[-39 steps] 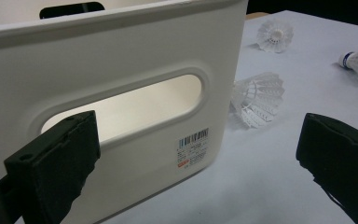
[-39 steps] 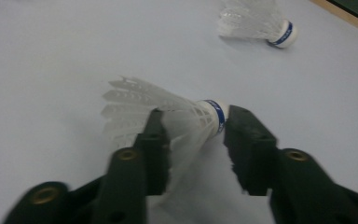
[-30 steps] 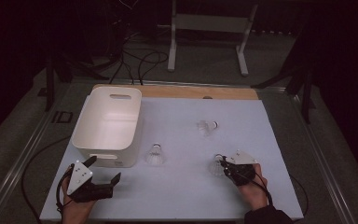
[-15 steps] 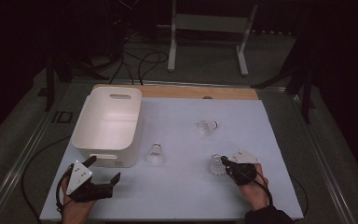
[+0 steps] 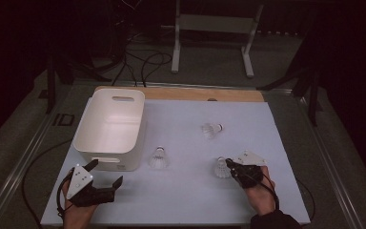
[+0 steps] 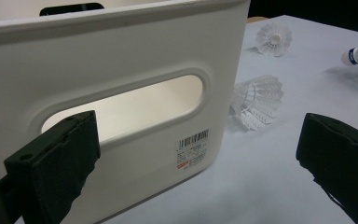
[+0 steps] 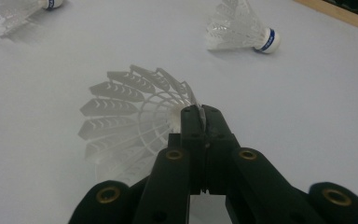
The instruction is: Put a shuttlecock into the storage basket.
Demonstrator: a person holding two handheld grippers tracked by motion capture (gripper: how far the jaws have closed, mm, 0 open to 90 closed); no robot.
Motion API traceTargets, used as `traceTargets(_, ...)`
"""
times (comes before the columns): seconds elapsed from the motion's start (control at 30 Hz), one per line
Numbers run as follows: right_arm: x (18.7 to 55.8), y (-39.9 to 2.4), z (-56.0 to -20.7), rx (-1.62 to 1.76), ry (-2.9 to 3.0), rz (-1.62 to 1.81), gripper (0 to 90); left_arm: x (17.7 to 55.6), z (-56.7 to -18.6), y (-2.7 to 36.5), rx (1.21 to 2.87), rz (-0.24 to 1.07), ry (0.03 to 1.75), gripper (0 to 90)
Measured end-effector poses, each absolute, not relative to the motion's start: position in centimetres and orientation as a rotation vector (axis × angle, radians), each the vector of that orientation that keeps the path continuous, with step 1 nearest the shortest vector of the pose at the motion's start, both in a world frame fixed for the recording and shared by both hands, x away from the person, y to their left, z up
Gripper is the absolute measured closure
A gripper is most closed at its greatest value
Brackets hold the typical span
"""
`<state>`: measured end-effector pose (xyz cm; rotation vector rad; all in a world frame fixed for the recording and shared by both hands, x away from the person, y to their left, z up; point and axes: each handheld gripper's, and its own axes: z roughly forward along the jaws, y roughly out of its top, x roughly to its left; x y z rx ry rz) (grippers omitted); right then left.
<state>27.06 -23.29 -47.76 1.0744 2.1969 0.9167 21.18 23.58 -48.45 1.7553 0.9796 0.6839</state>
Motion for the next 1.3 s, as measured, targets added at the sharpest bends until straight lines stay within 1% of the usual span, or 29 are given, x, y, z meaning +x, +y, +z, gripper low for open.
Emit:
traceTargets(0.67,27.9,-22.4,-44.6,1.110,2.166,0.957,88.8,21.1,-48.5,23.6,1.759,0.697,0.965,0.3)
traceTargets(1.3,28.7,-20.9,-43.0,1.093,2.192,0.975,88.7,21.0,-48.5,23.2,1.767,0.693,0.942,0.3)
